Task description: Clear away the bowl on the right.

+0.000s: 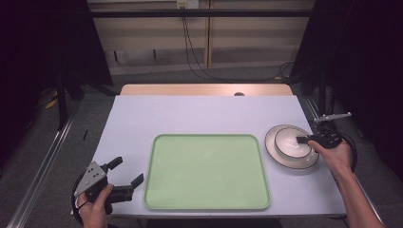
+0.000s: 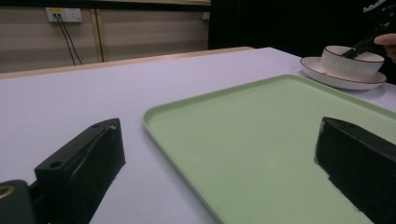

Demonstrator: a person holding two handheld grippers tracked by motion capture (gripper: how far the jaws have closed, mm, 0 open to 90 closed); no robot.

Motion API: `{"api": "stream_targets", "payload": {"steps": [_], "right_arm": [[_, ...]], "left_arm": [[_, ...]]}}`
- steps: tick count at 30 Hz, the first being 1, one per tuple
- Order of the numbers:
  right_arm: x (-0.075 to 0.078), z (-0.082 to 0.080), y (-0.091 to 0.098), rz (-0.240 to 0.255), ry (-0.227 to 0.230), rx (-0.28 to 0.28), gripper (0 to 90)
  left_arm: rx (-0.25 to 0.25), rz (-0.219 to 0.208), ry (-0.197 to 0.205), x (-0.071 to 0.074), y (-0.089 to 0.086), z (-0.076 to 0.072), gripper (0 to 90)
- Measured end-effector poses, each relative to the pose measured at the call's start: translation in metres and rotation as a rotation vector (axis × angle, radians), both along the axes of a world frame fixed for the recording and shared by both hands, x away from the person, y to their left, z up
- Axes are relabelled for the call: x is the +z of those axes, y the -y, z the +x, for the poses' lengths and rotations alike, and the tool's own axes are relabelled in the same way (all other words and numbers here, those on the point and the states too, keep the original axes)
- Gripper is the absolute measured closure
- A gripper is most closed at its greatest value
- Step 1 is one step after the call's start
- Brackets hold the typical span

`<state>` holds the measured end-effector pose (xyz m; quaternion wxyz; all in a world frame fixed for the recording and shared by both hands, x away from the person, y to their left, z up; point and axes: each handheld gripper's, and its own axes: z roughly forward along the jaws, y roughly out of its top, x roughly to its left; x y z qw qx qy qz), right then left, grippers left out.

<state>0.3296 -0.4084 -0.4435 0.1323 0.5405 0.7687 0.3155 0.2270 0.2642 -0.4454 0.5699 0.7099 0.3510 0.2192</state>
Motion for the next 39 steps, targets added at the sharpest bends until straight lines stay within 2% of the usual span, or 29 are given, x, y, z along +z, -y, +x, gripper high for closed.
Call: {"api": "stream_targets", "payload": {"steps": [15,31,33,39], "right_arm": [[0.0015,0.0003,0.0003,0.037,0.001,-0.017,82.8],[0.0064,-0.0023,0.003,0.055,0.035,-0.033,82.3],[0.0051,-0.002,0.0044,0.074,0.036,-0.036,82.2],[0.0079,-0.0024,0.0044,0.081,0.051,-0.037,81.9]], "left_arm": [[0.001,-0.002,-0.002,-0.0003,0.0005,0.0001,1.6],[0.002,0.002,0.0,0.0,0.0012,0.0002,1.6],[-0.002,0.007,-0.002,0.0001,0.0017,0.0001,1.6],[0.009,-0.001,-0.002,-0.0001,-0.0001,-0.0007,1.4]]}}
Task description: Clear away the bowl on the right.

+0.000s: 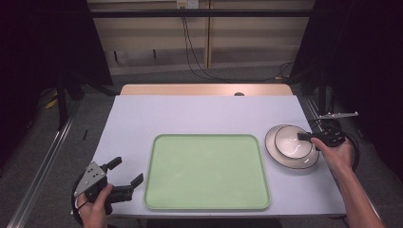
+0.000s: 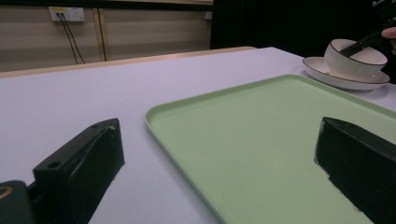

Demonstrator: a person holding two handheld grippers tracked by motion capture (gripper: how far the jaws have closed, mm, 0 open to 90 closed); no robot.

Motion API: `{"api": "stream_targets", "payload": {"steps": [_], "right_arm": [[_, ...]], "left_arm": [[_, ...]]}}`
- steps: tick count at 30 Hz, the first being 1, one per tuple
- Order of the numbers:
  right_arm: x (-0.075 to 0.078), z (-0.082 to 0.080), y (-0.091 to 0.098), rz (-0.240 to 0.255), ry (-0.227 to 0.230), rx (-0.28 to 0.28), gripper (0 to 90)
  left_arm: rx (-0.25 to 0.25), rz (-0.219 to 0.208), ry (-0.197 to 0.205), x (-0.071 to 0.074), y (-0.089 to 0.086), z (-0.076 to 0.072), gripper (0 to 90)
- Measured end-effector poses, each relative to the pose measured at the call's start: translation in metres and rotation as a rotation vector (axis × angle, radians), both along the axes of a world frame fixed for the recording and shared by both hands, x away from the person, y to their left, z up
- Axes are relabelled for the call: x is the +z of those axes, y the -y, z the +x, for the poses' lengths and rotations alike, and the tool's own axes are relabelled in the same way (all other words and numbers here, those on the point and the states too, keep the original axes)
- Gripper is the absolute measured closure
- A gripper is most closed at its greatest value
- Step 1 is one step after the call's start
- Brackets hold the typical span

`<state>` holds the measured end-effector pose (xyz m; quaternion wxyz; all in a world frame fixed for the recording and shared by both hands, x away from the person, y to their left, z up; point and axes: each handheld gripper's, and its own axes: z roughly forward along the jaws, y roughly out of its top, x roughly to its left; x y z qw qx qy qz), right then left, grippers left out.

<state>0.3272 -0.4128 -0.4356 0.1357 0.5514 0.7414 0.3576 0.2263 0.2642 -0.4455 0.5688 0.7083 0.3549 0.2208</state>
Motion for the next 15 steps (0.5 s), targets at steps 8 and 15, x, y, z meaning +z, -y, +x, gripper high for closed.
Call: {"api": "stream_targets", "payload": {"steps": [8,15], "right_arm": [[0.0042,-0.0012,0.0011,0.025,0.017,0.003,81.9],[0.0081,-0.0036,0.0055,0.045,0.035,-0.006,81.9]], "left_arm": [[-0.005,-0.002,0.002,-0.0001,-0.0004,-0.0007,1.5],[-0.003,-0.005,0.001,0.0001,-0.0005,-0.0016,1.6]]}}
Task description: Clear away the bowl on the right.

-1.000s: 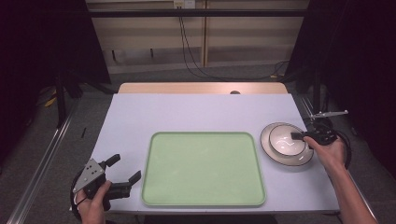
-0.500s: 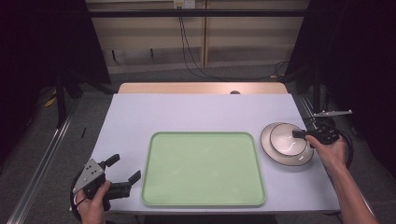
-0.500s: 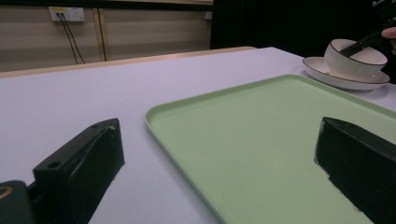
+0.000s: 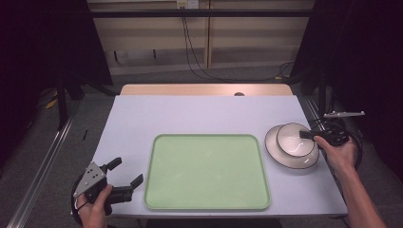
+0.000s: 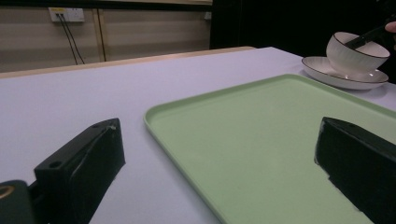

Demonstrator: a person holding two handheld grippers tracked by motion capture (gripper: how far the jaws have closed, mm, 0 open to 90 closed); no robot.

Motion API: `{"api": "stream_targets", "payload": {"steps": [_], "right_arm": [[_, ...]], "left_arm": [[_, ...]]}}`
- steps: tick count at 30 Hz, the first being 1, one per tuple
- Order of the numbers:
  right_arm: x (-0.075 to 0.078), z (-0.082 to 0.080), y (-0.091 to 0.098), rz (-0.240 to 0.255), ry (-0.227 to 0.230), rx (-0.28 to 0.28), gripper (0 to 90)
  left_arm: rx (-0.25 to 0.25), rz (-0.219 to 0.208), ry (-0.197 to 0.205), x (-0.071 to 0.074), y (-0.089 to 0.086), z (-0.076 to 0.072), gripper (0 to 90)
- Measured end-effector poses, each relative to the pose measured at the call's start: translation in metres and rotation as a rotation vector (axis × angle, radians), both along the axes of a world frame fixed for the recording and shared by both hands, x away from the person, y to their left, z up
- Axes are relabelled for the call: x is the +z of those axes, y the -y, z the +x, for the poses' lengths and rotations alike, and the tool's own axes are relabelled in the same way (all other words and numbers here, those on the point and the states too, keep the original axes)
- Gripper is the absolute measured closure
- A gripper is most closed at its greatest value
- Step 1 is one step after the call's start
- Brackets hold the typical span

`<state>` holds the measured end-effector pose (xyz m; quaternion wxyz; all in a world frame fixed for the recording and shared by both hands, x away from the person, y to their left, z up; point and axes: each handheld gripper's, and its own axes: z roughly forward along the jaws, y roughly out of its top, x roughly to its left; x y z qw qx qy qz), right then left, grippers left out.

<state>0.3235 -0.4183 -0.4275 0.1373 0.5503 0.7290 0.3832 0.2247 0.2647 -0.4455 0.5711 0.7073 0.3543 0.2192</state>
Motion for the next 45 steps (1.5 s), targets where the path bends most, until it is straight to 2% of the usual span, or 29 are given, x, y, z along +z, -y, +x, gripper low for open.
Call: {"api": "stream_targets", "payload": {"steps": [5,10,11,14,19,34,45], "right_arm": [[0.006,-0.004,0.001,0.017,0.012,0.001,81.8],[0.008,-0.005,0.002,0.026,0.025,0.001,81.7],[0.009,-0.006,0.003,0.039,0.022,0.003,81.5],[0.014,-0.01,0.006,0.052,0.048,0.014,81.5],[0.018,-0.012,0.005,0.065,0.046,0.03,81.5],[0.034,-0.012,-0.015,0.072,0.06,0.108,81.5],[0.043,-0.009,-0.037,0.074,0.062,0.162,81.4]], "left_arm": [[-0.002,0.011,0.002,0.0,0.0,0.0,1.6],[-0.002,0.0,0.0,0.0,0.0,0.0,1.6],[0.002,0.003,0.003,0.0,0.0,-0.001,1.6],[-0.002,0.005,0.002,0.0,0.0,0.0,1.6],[-0.006,0.01,0.003,0.001,0.0,0.0,1.6],[-0.003,0.011,0.004,0.0,0.0,0.0,1.6],[-0.008,0.014,0.004,0.0,0.001,0.001,1.6]]}}
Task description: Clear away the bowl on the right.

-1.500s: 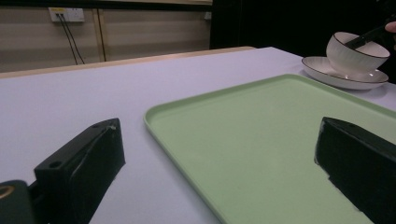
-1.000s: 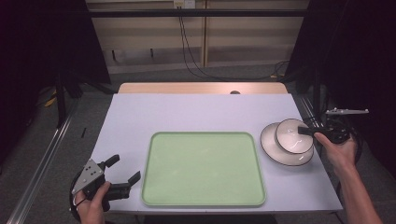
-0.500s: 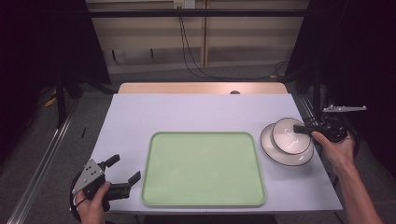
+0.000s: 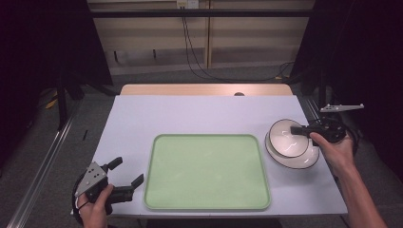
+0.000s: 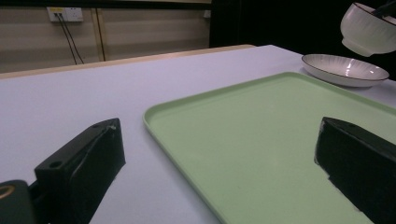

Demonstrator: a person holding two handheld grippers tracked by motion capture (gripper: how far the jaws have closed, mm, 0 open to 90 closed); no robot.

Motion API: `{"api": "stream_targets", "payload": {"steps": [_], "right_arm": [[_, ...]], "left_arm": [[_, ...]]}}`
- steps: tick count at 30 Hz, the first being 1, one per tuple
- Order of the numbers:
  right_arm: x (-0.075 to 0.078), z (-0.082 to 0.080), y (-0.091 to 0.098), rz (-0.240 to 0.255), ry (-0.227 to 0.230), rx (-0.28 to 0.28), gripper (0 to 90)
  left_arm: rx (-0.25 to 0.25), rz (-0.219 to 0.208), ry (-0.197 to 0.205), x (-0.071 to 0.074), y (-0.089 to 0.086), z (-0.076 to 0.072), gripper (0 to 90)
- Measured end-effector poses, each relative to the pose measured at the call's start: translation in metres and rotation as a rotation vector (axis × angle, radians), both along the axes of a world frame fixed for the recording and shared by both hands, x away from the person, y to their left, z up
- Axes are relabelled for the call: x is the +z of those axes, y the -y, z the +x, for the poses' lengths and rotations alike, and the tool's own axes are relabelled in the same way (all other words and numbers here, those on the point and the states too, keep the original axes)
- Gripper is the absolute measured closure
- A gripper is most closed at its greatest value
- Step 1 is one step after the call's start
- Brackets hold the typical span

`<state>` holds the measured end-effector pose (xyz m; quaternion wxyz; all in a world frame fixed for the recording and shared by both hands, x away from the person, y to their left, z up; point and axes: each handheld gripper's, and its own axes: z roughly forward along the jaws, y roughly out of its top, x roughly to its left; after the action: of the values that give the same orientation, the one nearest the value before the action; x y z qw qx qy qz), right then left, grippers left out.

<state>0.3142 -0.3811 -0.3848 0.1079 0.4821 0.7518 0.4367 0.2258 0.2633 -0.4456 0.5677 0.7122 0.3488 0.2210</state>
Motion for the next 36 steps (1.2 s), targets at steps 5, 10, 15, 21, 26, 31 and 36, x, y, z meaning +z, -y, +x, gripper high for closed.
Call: {"api": "stream_targets", "payload": {"steps": [5,10,15,21,26,31,36], "right_arm": [[0.003,0.002,-0.01,-0.008,-0.007,0.015,81.5],[0.004,0.009,-0.026,-0.015,-0.015,0.049,81.5],[0.006,0.016,-0.035,-0.007,-0.017,0.061,81.5],[0.007,0.026,-0.045,-0.009,-0.024,0.069,81.4],[0.008,0.035,-0.053,-0.006,-0.035,0.074,81.4],[0.007,0.042,-0.061,-0.009,-0.053,0.078,81.4],[0.004,0.05,-0.071,-0.001,-0.063,0.09,81.4]], "left_arm": [[0.003,0.002,0.003,0.0,0.0,-0.001,1.6],[0.006,0.005,0.002,0.0,0.0,-0.001,1.6],[0.006,0.001,0.003,0.0,0.0,-0.001,1.6],[0.01,-0.003,0.004,0.0,0.0,-0.001,1.6],[0.005,-0.001,0.005,0.0,0.0,0.0,1.6],[0.006,-0.001,0.004,0.0,0.0,0.0,1.6],[0.009,0.001,0.003,0.0,-0.001,0.0,1.6]]}}
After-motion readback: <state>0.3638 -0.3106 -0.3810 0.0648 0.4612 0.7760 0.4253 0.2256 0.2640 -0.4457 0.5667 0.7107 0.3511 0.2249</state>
